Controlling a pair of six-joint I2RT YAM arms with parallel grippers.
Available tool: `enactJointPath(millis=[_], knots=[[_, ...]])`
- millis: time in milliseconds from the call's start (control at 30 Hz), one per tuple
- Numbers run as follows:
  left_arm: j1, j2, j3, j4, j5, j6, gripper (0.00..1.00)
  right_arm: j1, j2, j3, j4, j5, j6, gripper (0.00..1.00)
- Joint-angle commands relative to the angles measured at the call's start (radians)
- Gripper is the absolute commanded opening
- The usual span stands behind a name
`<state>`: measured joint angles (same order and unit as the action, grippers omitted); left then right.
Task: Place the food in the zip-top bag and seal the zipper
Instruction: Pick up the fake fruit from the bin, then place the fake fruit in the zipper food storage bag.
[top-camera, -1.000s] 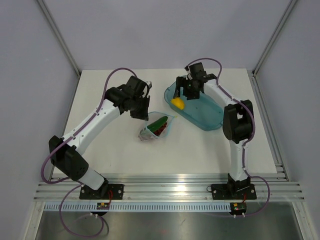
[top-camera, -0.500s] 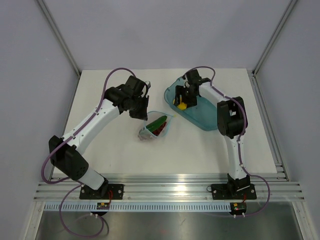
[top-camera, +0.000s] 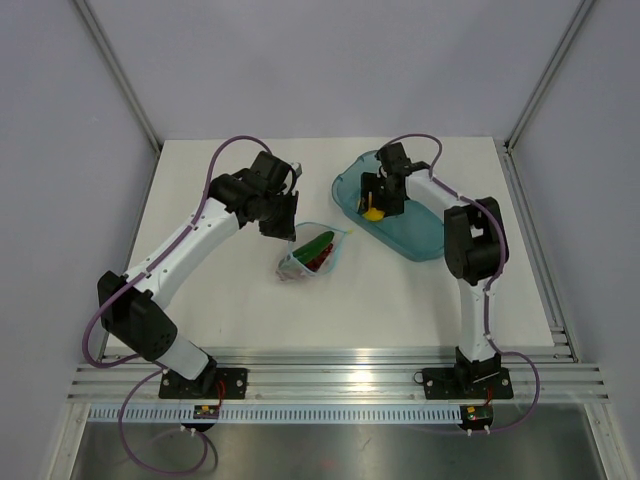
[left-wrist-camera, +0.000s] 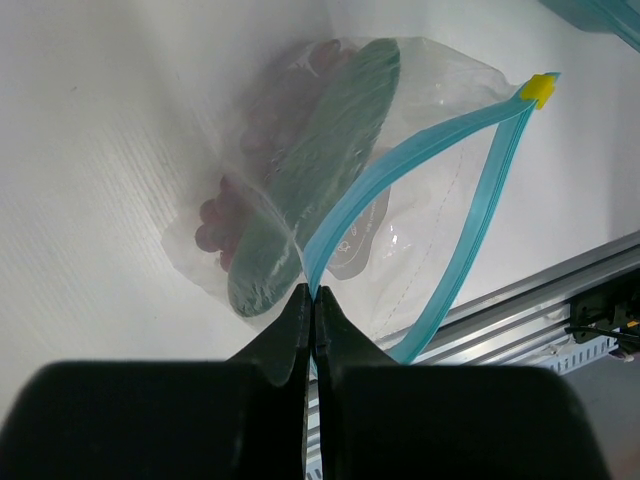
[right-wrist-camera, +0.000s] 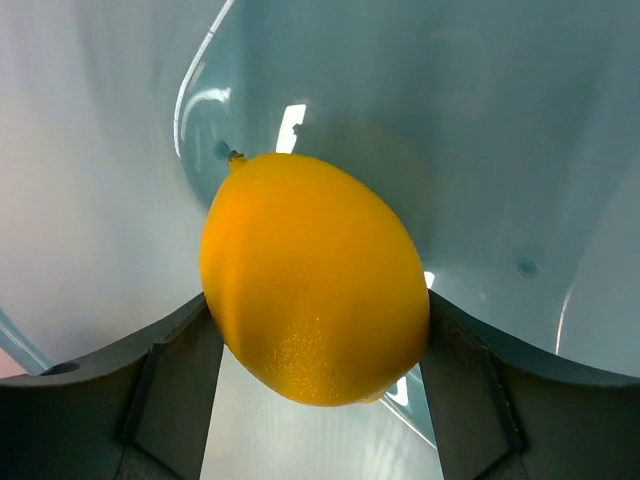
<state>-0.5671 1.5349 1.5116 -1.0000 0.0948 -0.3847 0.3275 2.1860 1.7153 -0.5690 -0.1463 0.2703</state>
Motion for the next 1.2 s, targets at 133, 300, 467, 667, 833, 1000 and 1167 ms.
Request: enactJointPath(millis=[133, 300, 467, 667, 833, 1000, 1167], knots=[[0.006, -0.012, 0.024, 0.072, 0.065, -0.032, 0.0, -0.022, -0.268, -0.103, 0.035, 0.128, 0.004, 0.56], [0.006, 0.004, 0.035, 0.083, 0.079, -0.045, 0.0, -0.024, -0.371, -0.14, 0.003, 0.108, -0.003, 0.56], [0.004, 0.005, 0.032, 0.087, 0.077, -0.046, 0.0, -0.016, -0.55, -0.23, -0.006, -0.01, 0.023, 0.56], [0.006, 0.013, 0.021, 0.101, 0.092, -0.049, 0.0, 0.134, -0.727, -0.292, -0.069, 0.002, 0.032, 0.56], [0.006, 0.022, 0.016, 0.11, 0.105, -0.054, 0.0, 0.278, -0.776, -0.287, -0.112, 0.027, 0.059, 0.57], [0.006, 0.021, 0.015, 0.112, 0.103, -0.057, 0.0, 0.347, -0.74, -0.298, -0.075, -0.024, 0.078, 0.57], [0.006, 0.024, 0.016, 0.119, 0.118, -0.068, 0.0, 0.383, -0.643, -0.316, -0.025, -0.088, 0.095, 0.58]])
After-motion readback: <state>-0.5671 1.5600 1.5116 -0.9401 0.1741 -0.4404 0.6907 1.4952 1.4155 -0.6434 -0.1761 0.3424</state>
